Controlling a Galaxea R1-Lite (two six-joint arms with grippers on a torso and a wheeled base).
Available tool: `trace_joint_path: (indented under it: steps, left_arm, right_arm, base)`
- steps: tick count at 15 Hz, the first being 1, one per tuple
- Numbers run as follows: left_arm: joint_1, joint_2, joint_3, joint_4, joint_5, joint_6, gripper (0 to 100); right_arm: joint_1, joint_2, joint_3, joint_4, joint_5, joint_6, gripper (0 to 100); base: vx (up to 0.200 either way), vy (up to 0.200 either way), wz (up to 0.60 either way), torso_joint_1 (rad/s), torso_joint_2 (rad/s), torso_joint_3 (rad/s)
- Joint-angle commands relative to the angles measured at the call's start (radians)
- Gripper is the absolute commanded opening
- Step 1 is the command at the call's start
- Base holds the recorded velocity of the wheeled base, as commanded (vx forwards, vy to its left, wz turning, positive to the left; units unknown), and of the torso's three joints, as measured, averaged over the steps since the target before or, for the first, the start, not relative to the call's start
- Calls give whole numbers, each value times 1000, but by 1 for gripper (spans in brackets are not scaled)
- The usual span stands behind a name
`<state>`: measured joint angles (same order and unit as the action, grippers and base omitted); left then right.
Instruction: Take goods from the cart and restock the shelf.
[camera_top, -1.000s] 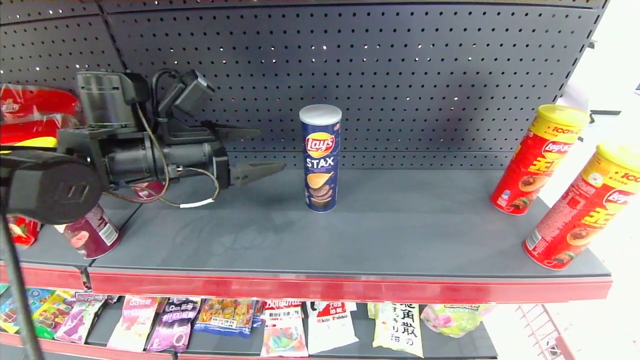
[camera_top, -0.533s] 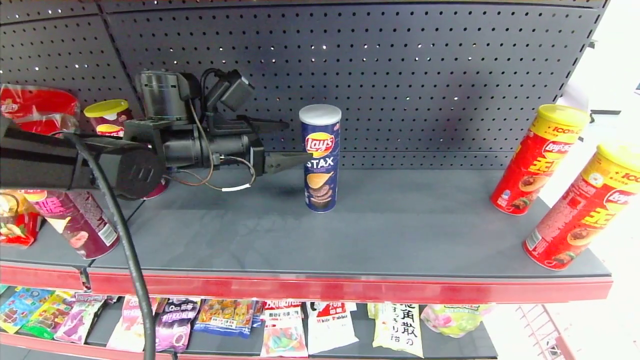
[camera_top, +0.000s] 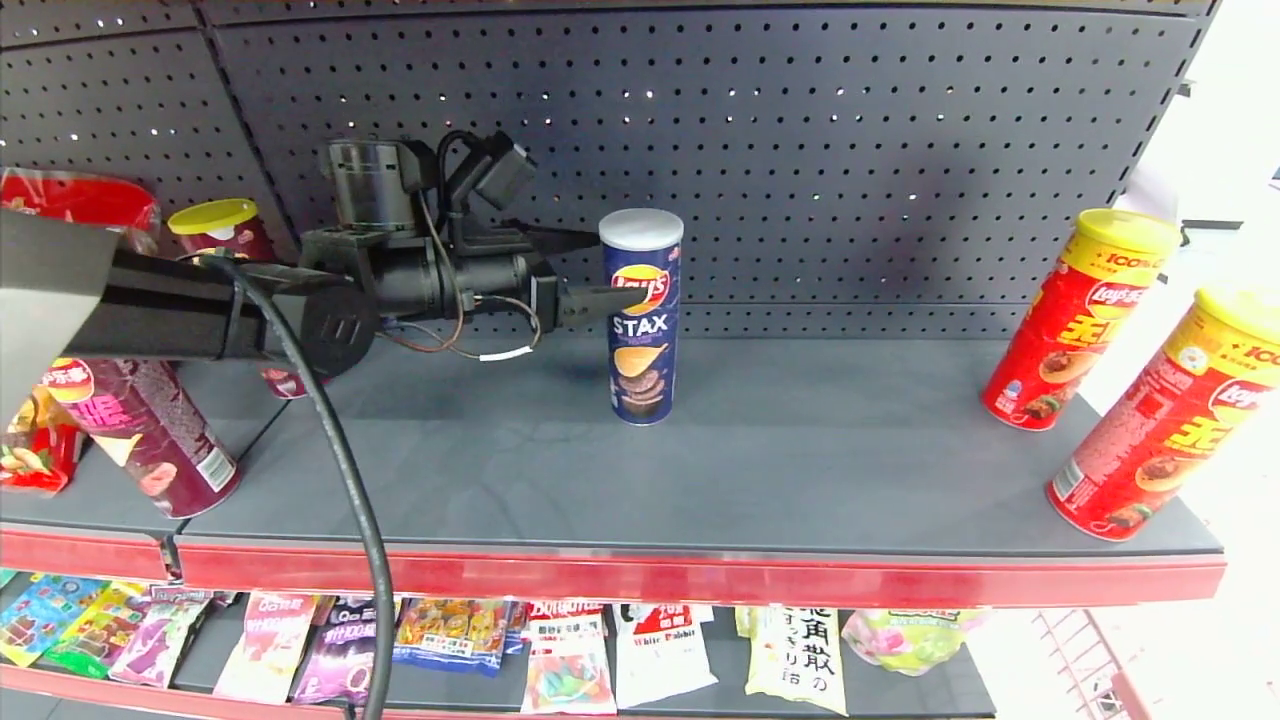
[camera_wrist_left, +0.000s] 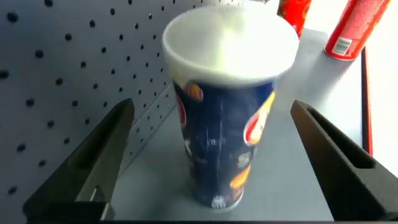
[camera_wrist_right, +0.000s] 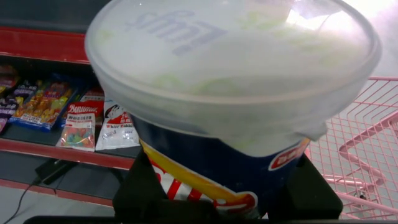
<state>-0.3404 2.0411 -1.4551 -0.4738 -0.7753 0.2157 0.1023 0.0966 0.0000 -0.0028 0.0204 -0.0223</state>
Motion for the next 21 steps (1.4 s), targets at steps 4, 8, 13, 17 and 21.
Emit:
trace_joint_path:
  steps: [4, 8, 13, 17, 21]
  left_arm:
    - [-35, 56, -68, 1, 4, -10, 100]
    - [-35, 74, -70, 1, 7, -21, 100]
    - [-43, 88, -76, 0, 16, -26, 100]
    - [-42, 110, -94, -6, 18, -30, 0]
    - [-43, 116, -91, -6, 27, -30, 0]
  right_arm:
    - [0, 2, 0, 0, 0, -1, 0]
    - [0, 2, 0, 0, 0, 1, 0]
    - [0, 0, 0, 0, 0, -1, 0]
    - [0, 2, 0, 0, 0, 1, 0]
    - [0, 2, 0, 0, 0, 1, 0]
  base:
    - [0, 0, 0, 0, 0, 0]
    - [0, 0, 0, 0, 0, 0]
    - [0, 0, 0, 0, 0, 0]
    - [0, 0, 0, 0, 0, 0]
    - [0, 0, 0, 0, 0, 0]
